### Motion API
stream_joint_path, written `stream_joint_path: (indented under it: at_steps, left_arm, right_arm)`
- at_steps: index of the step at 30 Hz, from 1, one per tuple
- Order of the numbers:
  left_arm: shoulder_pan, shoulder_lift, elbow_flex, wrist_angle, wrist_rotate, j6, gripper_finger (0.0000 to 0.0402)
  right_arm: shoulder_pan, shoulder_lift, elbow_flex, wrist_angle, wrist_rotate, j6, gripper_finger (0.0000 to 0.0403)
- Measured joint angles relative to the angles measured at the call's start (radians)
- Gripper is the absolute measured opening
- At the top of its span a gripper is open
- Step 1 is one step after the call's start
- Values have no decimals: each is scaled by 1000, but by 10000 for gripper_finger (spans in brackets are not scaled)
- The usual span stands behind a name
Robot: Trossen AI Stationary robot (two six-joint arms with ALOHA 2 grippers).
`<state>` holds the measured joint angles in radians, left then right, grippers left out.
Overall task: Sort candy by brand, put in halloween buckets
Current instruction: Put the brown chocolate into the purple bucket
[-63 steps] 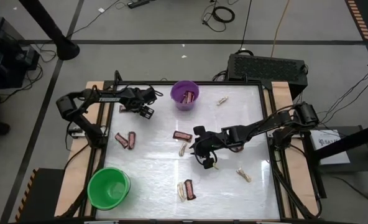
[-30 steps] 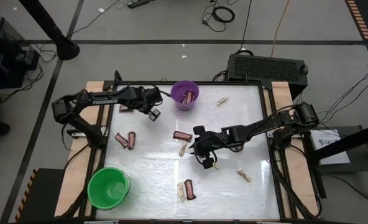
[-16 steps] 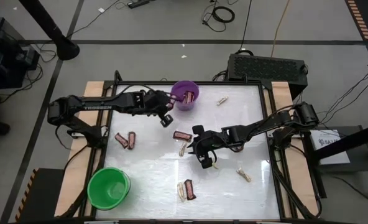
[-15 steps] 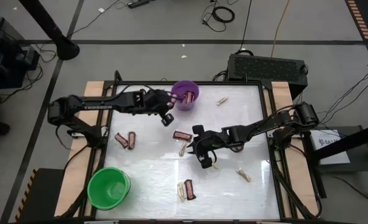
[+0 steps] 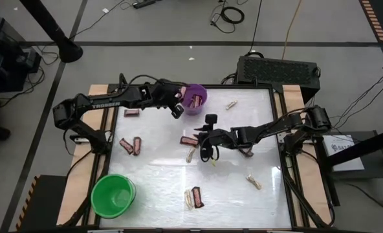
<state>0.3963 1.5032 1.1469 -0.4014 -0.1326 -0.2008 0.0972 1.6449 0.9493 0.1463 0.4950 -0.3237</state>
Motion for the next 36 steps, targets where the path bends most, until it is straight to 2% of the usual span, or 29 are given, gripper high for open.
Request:
stream_joint_path:
  at_steps: [4,10,14,21,25,31,36]
  left_arm:
    - [27,56,1,89,78,0,22]
    - [65,123,1,199,98,6,22]
    - [80,146,1,204,133,4,22]
    - [82,151,1,214,131,24,31]
    - [80,151,1,212,128,53,71]
    - [80,115,5,173,126,84,160]
    - [72,44,78,-54,125,84,207]
  right_arm:
    - [-49,0,0,0,0,-3,105]
    - [-95,0,0,0,-1,-2,105]
    - [-105,0,0,0,-3,2,105]
    - [-112,0,0,-2,-2,-2,105]
    - [-112,0,0,-6,-2,-2,105]
    - [-112,0,0,-13,-2,16,105]
    - [-104,0,0,-33,-34,66,105]
